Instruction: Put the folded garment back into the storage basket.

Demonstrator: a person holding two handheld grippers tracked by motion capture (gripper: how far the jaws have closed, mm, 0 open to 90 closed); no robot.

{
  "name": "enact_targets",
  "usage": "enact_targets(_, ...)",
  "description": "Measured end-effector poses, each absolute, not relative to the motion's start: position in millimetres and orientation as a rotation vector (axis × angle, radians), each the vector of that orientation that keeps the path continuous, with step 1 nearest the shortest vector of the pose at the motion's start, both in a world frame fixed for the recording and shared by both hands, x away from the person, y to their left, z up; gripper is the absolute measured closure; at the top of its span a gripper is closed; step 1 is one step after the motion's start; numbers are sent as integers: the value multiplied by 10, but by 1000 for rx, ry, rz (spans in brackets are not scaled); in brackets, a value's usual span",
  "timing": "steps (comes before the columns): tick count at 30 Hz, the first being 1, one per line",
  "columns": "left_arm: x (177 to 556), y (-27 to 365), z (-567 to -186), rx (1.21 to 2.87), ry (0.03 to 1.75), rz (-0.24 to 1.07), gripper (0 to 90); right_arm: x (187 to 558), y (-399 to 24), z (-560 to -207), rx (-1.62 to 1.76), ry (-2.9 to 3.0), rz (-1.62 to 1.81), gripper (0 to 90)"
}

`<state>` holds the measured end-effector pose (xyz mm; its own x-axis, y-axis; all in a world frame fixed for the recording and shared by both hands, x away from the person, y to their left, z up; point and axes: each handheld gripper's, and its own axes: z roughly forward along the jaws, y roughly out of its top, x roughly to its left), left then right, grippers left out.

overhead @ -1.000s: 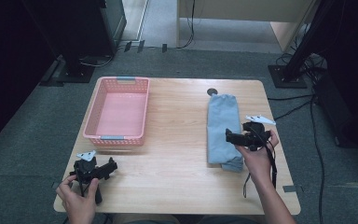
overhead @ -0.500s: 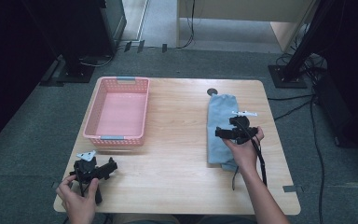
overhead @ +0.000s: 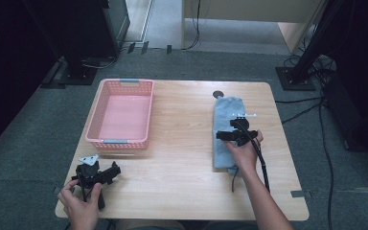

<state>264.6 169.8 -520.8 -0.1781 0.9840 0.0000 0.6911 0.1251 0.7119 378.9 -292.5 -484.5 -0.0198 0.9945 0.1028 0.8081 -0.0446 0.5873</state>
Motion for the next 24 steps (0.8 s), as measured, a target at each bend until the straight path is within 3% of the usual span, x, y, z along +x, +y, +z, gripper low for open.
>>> enact_targets(10, 2650, 1697, -5208, 1612, 1930, 807, 0, 3961, -2912, -5035, 1931, 1889, 594, 6)
enact_targets(24, 2653, 1697, -5209, 1612, 1929, 807, 0, 3817, -2824, -5175, 1808, 1777, 681, 2)
